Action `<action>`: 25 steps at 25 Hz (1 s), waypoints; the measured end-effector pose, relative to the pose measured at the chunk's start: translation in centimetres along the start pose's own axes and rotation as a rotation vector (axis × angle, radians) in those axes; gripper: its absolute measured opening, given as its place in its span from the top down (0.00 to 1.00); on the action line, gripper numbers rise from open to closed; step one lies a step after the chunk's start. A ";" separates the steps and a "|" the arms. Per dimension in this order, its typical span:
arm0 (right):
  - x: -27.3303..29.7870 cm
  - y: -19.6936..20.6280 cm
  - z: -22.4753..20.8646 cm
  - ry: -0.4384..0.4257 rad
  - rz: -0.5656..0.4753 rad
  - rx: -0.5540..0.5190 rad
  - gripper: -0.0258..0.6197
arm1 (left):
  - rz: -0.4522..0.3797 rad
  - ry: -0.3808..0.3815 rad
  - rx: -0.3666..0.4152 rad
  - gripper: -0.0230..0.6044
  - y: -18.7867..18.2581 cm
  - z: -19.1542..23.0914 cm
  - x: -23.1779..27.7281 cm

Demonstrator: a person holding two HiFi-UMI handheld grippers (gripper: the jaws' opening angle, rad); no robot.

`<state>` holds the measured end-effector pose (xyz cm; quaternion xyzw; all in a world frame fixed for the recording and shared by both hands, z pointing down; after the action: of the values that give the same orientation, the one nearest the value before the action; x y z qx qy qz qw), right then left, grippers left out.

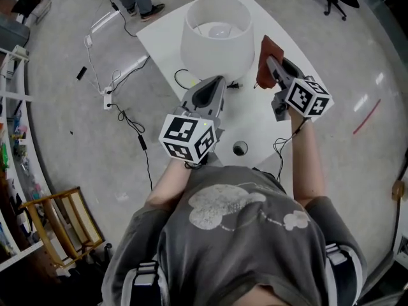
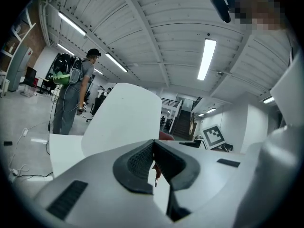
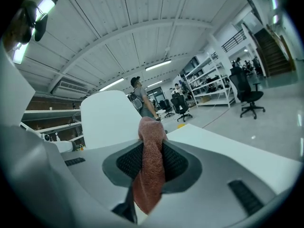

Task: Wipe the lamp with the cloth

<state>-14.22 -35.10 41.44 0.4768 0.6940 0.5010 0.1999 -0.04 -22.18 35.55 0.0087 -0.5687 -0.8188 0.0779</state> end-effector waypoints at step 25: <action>-4.4 1.0 6.6 0.189 -0.140 -0.035 0.83 | 0.097 0.308 0.011 0.95 -0.6 -0.5 0.4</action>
<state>-6.69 -35.52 38.70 0.3742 0.7325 0.5405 0.1767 -0.49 -22.48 34.87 0.1071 -0.5544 -0.7998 0.2038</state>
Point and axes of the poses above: the fingertips, and each gripper's own axes: x forward along the fingers, z to its left, y out of its underside, the point moved 1 cm from there along -x, backward along the fingers, and after that the axes turned 8 degrees about -y, right-handed, at the moved point
